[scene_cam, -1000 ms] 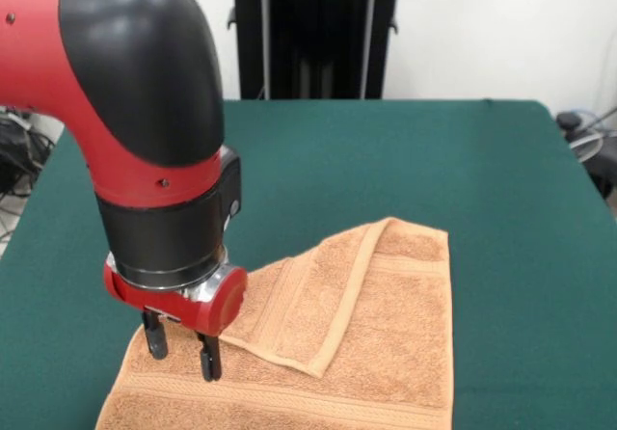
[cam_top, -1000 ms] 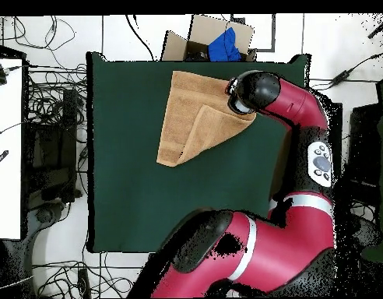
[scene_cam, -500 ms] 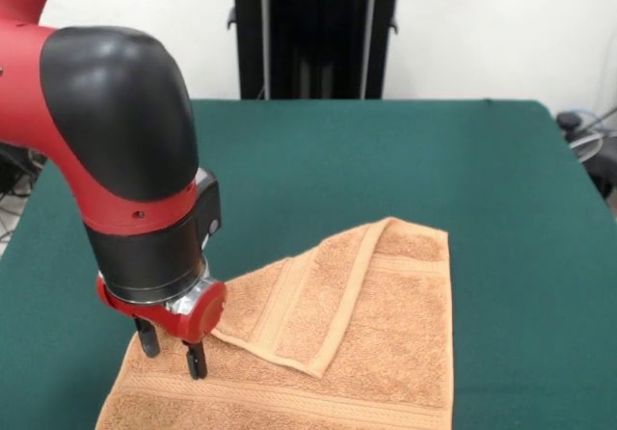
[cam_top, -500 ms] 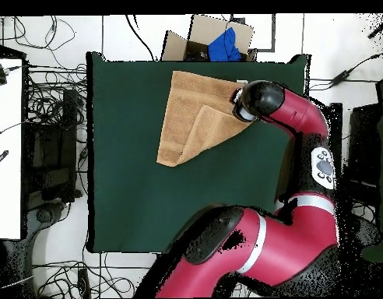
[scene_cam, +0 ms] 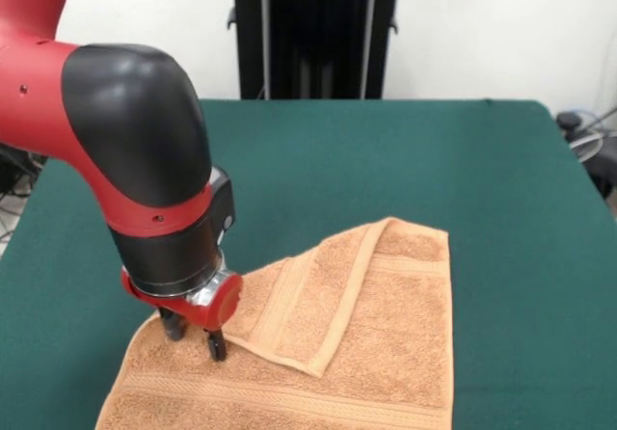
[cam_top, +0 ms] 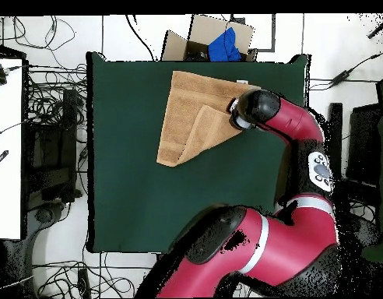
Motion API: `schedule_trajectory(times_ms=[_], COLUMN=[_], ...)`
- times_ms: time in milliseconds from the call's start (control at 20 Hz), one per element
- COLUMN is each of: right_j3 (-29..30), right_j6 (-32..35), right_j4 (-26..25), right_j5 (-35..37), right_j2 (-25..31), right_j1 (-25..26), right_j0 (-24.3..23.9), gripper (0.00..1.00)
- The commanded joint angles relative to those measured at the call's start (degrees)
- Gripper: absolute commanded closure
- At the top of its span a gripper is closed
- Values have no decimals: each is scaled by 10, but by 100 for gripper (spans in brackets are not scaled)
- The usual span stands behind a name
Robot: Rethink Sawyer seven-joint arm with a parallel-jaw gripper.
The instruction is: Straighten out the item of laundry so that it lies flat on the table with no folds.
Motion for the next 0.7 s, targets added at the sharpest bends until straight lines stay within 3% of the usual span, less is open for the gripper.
schedule_trajectory(times_ms=[50,700], right_j3=[106,184], right_j6=[44,74], right_j4=[20,64], right_j5=[-6,4], right_j2=[60,64], right_j1=[-6,-41], right_j0=[-1,-3], gripper=[0,0])
